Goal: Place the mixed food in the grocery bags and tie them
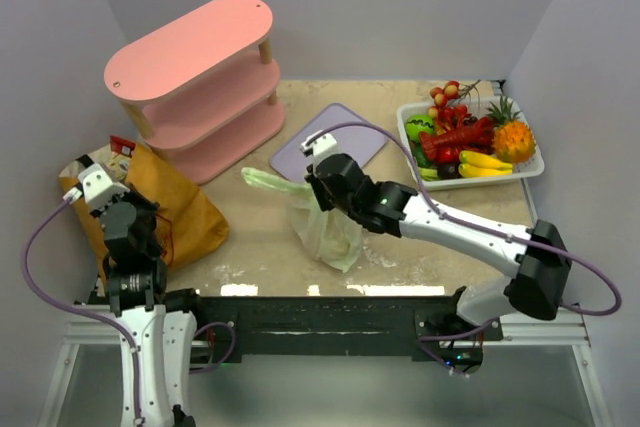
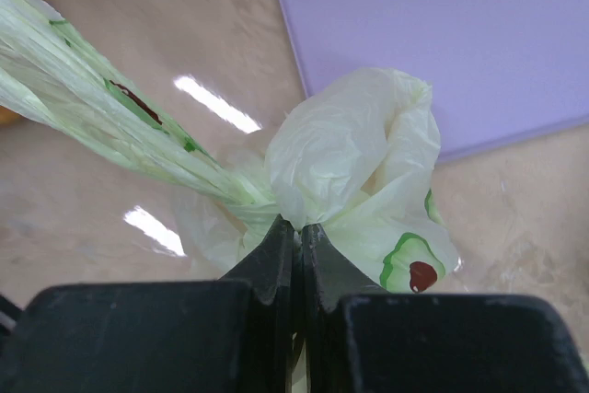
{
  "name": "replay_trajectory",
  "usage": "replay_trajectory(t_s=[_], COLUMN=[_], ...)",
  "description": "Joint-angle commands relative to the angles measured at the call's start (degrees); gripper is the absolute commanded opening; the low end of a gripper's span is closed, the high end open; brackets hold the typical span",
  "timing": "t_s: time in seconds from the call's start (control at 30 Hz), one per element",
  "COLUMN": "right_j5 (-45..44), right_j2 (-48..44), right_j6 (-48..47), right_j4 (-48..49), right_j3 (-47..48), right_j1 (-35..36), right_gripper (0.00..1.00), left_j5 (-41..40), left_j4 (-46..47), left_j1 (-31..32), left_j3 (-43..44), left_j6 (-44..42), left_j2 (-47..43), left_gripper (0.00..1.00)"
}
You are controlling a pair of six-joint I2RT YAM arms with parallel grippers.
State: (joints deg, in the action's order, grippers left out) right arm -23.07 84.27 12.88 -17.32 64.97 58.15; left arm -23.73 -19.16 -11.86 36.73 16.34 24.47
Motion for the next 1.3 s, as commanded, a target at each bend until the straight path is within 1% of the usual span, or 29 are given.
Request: replay_trajectory(t_s=[0.0, 0.03, 0.1, 0.13, 0.17, 0.27, 0.3, 0.33, 0.4, 0.43, 0.5, 0.53, 0.6, 0.63, 0.7, 0.73, 0.77, 0.8, 0.83, 0.9, 0.93, 0.97, 1.03, 1.07, 1.13, 1.17, 1.2, 1.27], right_j5=[5.3, 8.4, 11.9, 13.3, 15.9, 19.1, 19.3, 19.2, 17.5, 16.9, 16.6, 16.7, 16.7, 16.1, 15.3, 14.4, 13.8, 13.3, 12.2, 10.9, 9.5, 5.0, 0.0, -5.6, -11.2, -13.6, -17.9, -21.3], right_j2=[-7.8, -8.3, -9.0, -9.2, -8.7, -6.8, -6.0, -5.7, -5.1, -5.1, -5.2, -5.3, -5.8, -6.3, -6.7, -7.0, -7.2, -7.3, -7.5, -7.4, -7.0, -6.3, -6.4, -6.9, -9.7, -11.0, -14.1, -17.5], right_j6=[-0.9, -0.6, 0.4, 0.9, 1.5, 3.5, 4.6, 5.1, 5.6, 5.5, 5.8, 5.9, 6.3, 6.3, 6.3, 6.1, 5.8, 5.4, 5.2, 4.3, 4.2, 3.7, 2.9, 2.3, 1.2, 1.2, 1.4, 2.1], right_j4=[6.1, 8.2, 10.7, 13.7, 15.1, 17.1, 17.1, 18.6, 18.3, 18.7, 18.9, 19.4, 20.6, 21.4, 21.9, 22.2, 22.2, 22.3, 23.0, 23.4, 20.8, 19.0, 14.2, 13.2, 10.7, 10.1, 9.5, 7.7], right_j3=[10.9, 12.1, 14.8, 15.4, 15.9, 19.2, 19.9, 20.2, 21.1, 21.2, 22.1, 22.5, 22.6, 22.6, 22.7, 22.9, 23.4, 23.4, 23.5, 24.3, 25.2, 27.1, 27.1, 25.2, 22.1, 18.2, 16.3, 10.6], right_j1=[0.1, 0.1, 0.2, 0.2, 0.1, 0.2, 0.2, 0.2, 0.2, 0.1, 0.2, 0.2, 0.2, 0.2, 0.1, 0.2, 0.2, 0.2, 0.2, 0.1, 0.2, 0.1, 0.1, 0.1, 0.1, 0.1, 0.1, 0.1], right_gripper=[0.00, 0.00, 0.00, 0.00, 0.00, 0.00, 0.00, 0.00, 0.00, 0.00, 0.00, 0.00, 0.00, 0.00, 0.00, 0.00, 0.00, 0.00, 0.00, 0.00, 0.00, 0.00, 0.00, 0.00, 0.00, 0.00, 0.00, 0.00], left_j5=[12.5, 16.4, 19.8, 22.4, 22.8, 25.2, 26.0, 29.1, 32.8, 36.5, 40.8, 44.7, 48.4, 51.9, 55.0, 58.7, 60.3, 61.9, 65.2, 68.3, 69.2, 70.1, 71.7, 72.1, 72.4, 72.4, 71.9, 70.7], left_j4=[0.0, 0.1, 0.7, 0.8, 0.6, -0.3, -0.5, -0.4, 0.6, 1.4, 4.0, 4.6, 6.5, 7.3, 8.8, 9.3, 10.5, 11.3, 12.0, 12.9, 13.0, 13.3, 14.0, 14.8, 15.6, 16.1, 16.3, 16.8], left_j1=[1.8, 1.9, 2.2, 2.6, 3.6, 5.2, 5.8, 6.4, 8.3, 9.6, 10.1, 10.3, 10.7, 11.0, 11.3, 11.3, 13.2, 13.6, 14.2, 14.7, 15.0, 15.2, 15.6, 15.8, 16.0, 16.0, 16.1, 16.1], left_j3=[-4.7, -5.7, -8.1, -8.4, -8.6, -7.6, -7.3, -7.1, -7.3, -7.5, -8.2, -8.2, -8.3, -8.3, -8.6, -8.6, -8.8, -9.0, -9.1, -9.1, -9.0, -8.8, -8.6, -8.6, -9.0, -9.3, -9.7, -10.6], left_j6=[12.5, 14.2, 18.1, 18.5, 18.7, 16.6, 15.3, 14.5, 12.1, 11.4, 10.1, 9.6, 8.2, 7.9, 6.8, 6.4, 5.9, 5.7, 5.6, 5.3, 5.1, 4.9, 5.2, 5.5, 6.1, 6.3, 6.6, 6.5], left_j2=[-3.7, -4.3, -7.1, -7.9, -9.3, -12.0, -12.4, -12.9, -14.3, -14.8, -16.1, -16.2, -16.5, -16.5, -16.6, -16.6, -16.7, -16.6, -16.6, -15.7, -15.2, -14.6, -14.3, -14.2, -14.4, -14.4, -14.5, -14.7], left_gripper=[0.00, 0.00, 0.00, 0.00, 0.00, 0.00, 0.00, 0.00, 0.00, 0.00, 0.00, 0.00, 0.00, 0.00, 0.00, 0.00, 0.00, 0.00, 0.00, 0.00, 0.00, 0.00, 0.00, 0.00, 0.00, 0.00, 0.00, 0.00])
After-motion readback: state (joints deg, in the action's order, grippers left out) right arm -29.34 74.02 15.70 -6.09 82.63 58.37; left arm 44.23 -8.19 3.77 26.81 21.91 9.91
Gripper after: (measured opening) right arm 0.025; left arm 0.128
